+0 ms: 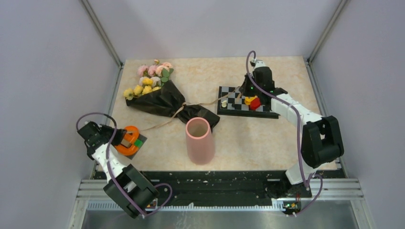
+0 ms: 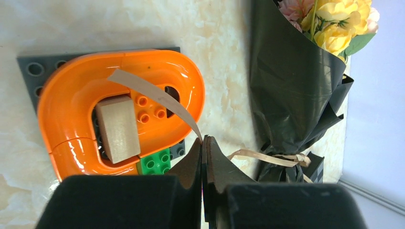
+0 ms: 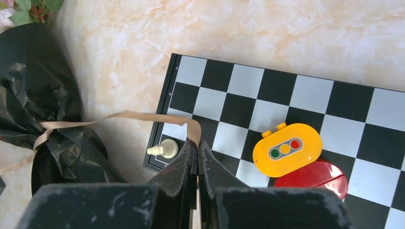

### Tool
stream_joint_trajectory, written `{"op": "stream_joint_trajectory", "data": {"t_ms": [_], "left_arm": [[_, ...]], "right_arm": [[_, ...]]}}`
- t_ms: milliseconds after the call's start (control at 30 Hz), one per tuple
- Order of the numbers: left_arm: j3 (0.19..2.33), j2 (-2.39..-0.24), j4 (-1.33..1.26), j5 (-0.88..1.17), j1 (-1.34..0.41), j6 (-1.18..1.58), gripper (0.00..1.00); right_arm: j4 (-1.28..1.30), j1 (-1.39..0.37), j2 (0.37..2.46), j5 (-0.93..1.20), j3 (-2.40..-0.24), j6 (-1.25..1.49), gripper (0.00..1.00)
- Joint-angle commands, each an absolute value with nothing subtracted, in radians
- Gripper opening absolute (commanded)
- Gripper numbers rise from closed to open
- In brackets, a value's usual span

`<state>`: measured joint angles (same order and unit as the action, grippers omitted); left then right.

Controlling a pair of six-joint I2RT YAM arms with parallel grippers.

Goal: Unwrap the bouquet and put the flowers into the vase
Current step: Untie the ribbon from the wrapping paper.

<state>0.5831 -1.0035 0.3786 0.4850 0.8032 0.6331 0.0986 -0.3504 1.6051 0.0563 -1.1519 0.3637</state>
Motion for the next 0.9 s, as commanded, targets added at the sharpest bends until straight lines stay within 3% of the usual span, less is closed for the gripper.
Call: {"op": "stream_joint_trajectory", "data": {"t_ms": [0, 400, 767, 867], "left_arm": [[0.626, -0.985, 0.398, 0.505, 0.844, 0.588, 0.00], [0.693, -0.848, 0.512, 0.259, 0.849, 0.512, 0.00], [0.695, -0.837, 0.529, 0.270, 0.848, 0.499, 0.00], [0.695, -0.845, 0.519, 0.295, 0.843, 0.499, 0.06]], "right_arm": [[0.091, -0.327, 1.547, 0.036, -1.148, 0.370, 0.00], [0.130, -0.297, 1.515, -0.050, -1.192, 0.329, 0.00], [0.172, -0.297, 1.542, -0.084, -1.240, 0.324, 0.00], [0.216, -0.298, 1.548, -0.097, -1.269, 0.327, 0.00]]}}
